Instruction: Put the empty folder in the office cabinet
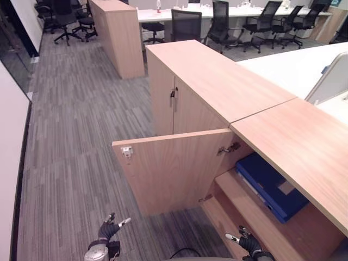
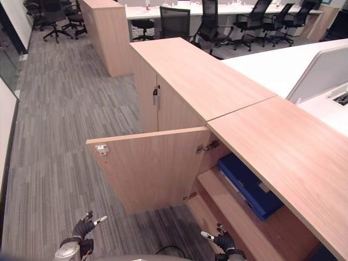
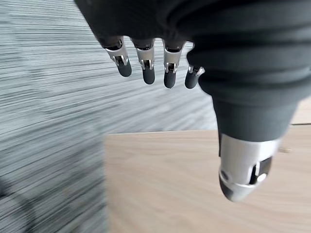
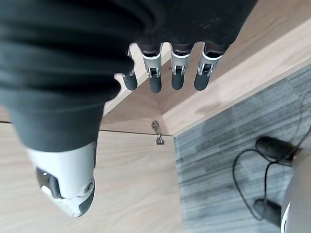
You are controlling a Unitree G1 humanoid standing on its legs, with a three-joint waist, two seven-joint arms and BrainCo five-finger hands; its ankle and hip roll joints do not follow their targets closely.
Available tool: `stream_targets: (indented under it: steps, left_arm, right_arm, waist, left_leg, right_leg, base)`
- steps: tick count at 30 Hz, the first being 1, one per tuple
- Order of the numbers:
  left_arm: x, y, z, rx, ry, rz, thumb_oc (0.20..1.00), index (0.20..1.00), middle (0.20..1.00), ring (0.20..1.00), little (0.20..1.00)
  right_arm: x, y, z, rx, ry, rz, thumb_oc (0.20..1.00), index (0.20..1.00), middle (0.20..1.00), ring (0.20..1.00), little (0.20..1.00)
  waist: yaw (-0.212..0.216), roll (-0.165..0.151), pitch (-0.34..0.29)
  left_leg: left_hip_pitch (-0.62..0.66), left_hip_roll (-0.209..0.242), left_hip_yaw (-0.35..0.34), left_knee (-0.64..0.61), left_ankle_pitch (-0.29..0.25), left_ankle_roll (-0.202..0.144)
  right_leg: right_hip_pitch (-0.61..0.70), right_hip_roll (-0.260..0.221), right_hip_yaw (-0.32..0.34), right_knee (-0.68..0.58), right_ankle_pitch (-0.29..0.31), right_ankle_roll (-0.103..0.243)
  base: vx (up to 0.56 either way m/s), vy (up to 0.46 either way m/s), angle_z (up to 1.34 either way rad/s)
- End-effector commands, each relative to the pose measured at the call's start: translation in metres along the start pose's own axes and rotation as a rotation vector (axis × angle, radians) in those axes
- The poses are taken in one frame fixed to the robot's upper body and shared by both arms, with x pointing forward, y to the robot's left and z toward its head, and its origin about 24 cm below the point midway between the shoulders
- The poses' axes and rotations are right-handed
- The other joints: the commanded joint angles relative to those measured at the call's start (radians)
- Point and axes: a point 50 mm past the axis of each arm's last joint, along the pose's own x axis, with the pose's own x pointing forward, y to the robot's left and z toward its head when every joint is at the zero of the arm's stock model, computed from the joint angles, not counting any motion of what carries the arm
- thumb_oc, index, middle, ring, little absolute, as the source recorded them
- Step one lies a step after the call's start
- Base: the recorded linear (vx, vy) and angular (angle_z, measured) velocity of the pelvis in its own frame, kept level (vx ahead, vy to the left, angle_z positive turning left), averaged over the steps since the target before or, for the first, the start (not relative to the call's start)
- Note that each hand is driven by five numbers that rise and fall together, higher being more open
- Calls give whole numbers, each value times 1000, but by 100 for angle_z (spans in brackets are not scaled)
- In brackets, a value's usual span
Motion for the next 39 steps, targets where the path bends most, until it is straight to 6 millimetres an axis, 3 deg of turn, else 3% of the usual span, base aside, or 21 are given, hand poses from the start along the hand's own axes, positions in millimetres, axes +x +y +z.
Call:
stream_targets:
  steps: [1, 2, 3, 6, 10, 12, 13, 16, 18, 21, 24, 26, 30, 39]
  left_arm:
    - [20, 44, 73, 3, -226, 130, 1000, 1000, 1000, 1000, 1000]
    - [20, 44, 74, 3, -227, 131, 1000, 1000, 1000, 1000, 1000]
    - [21, 53, 86, 6, -257, 145, 1000, 1000, 1000, 1000, 1000]
    - [24, 78, 144, 41, -396, 170, 1000, 1000, 1000, 1000, 1000]
    - [23, 83, 180, 115, -466, 158, 1000, 1000, 1000, 1000, 1000]
    - [23, 82, 186, 125, -480, 149, 1000, 1000, 1000, 1000, 1000]
    - [23, 77, 199, 121, -515, 123, 1000, 1000, 1000, 1000, 1000]
    - [23, 75, 202, 121, -524, 112, 1000, 1000, 1000, 1000, 1000]
    - [21, 58, 217, 154, -581, 39, 1000, 1000, 1000, 1000, 1000]
    - [20, 48, 219, 173, -600, -3, 1000, 1000, 1000, 1000, 1000]
    - [17, 25, 212, 181, -618, -99, 1000, 1000, 1000, 1000, 1000]
    - [17, 25, 212, 181, -618, -99, 1000, 1000, 1000, 1000, 1000]
    - [15, -4, 177, 139, -558, -221, 1000, 1000, 1000, 1000, 1000]
    - [1, -46, 140, 125, -497, -422, 1000, 1000, 1000, 1000, 1000]
  right_arm:
    - [3, -3, 30, -69, -135, 41, 1000, 1000, 1000, 1000, 1000]
    - [3, -3, 30, -69, -135, 41, 1000, 1000, 1000, 1000, 1000]
    - [2, -3, 32, -74, -143, 47, 1000, 1000, 1000, 1000, 1000]
    - [3, -3, 35, -90, -148, 66, 1000, 1000, 1000, 1000, 1000]
    - [4, -1, 35, -106, -142, 86, 1000, 1000, 1000, 1000, 1000]
    - [4, 0, 35, -112, -140, 91, 1000, 1000, 1000, 1000, 1000]
    - [5, 1, 34, -116, -134, 93, 1000, 1000, 1000, 1000, 1000]
    - [5, 2, 34, -116, -131, 95, 1000, 1000, 1000, 1000, 1000]
    - [5, 3, 33, -127, -123, 98, 1000, 1000, 1000, 1000, 1000]
    - [6, 3, 31, -130, -116, 95, 1000, 1000, 1000, 1000, 1000]
    - [7, 3, 31, -120, -103, 82, 1000, 1000, 1000, 1000, 1000]
    - [7, 3, 30, -120, -102, 82, 1000, 1000, 1000, 1000, 1000]
    - [8, 2, 29, -110, -80, 69, 1000, 1000, 1000, 1000, 1000]
    - [11, 0, 33, -112, -80, 48, 1000, 1000, 1000, 1000, 1000]
  waist:
    - [-12, -42, -16]
    - [-12, -43, -16]
    - [-18, -43, -18]
    - [-38, -47, -26]
    - [-51, -50, -30]
    - [-53, -51, -30]
    - [-59, -52, -30]
    - [-61, -52, -29]
    - [-68, -55, -27]
    - [-68, -56, -24]
    - [-67, -55, -20]
    - [-67, -55, -21]
    - [-61, -54, -14]
    - [-49, -55, -2]
  left_leg:
    - [-29, 64, 17, 1, -38, -77]
    - [-29, 64, 18, 1, -38, -77]
    - [-26, 65, 23, 1, -40, -77]
    - [-20, 72, 51, 1, -50, -76]
    - [-14, 76, 74, 1, -56, -77]
    - [-11, 76, 80, 1, -58, -76]
    - [-8, 78, 87, 1, -60, -77]
    - [-7, 78, 90, 1, -61, -76]
    - [-3, 77, 103, 1, -64, -74]
    - [-2, 77, 105, 1, -65, -72]
    - [-2, 74, 106, 1, -67, -68]
    - [-2, 74, 106, 1, -67, -68]
    - [-1, 69, 107, 1, -68, -61]
    - [-4, 63, 104, 1, -70, -52]
  right_leg:
    - [59, -81, 9, 33, -30, 45]
    - [59, -81, 9, 33, -30, 45]
    - [59, -81, 16, 31, -28, 47]
    - [50, -81, 38, 29, -19, 55]
    - [48, -81, 54, 26, -13, 61]
    - [47, -82, 59, 26, -11, 63]
    - [44, -83, 65, 26, -7, 65]
    - [43, -83, 67, 26, -6, 66]
    - [41, -86, 79, 26, 0, 71]
    - [41, -88, 80, 27, 0, 72]
    - [38, -92, 81, 31, 1, 73]
    - [38, -92, 81, 31, 1, 73]
    - [37, -97, 82, 36, 0, 73]
    - [32, -103, 73, 46, 3, 74]
  base:
    - [15, 27, -21]
    - [9, 19, -24]
    - [2, 11, -14]
    - [0, 11, -20]
    - [-5, 6, -21]
    - [-1, 12, -20]
    - [-4, 12, -17]
    - [-4, 11, -9]
    - [-2, 26, -9]
    - [-2, 16, -8]
    - [-1, 20, -1]
    - [0, 0, 0]
    - [5, 40, 0]
    - [-2, 12, 0]
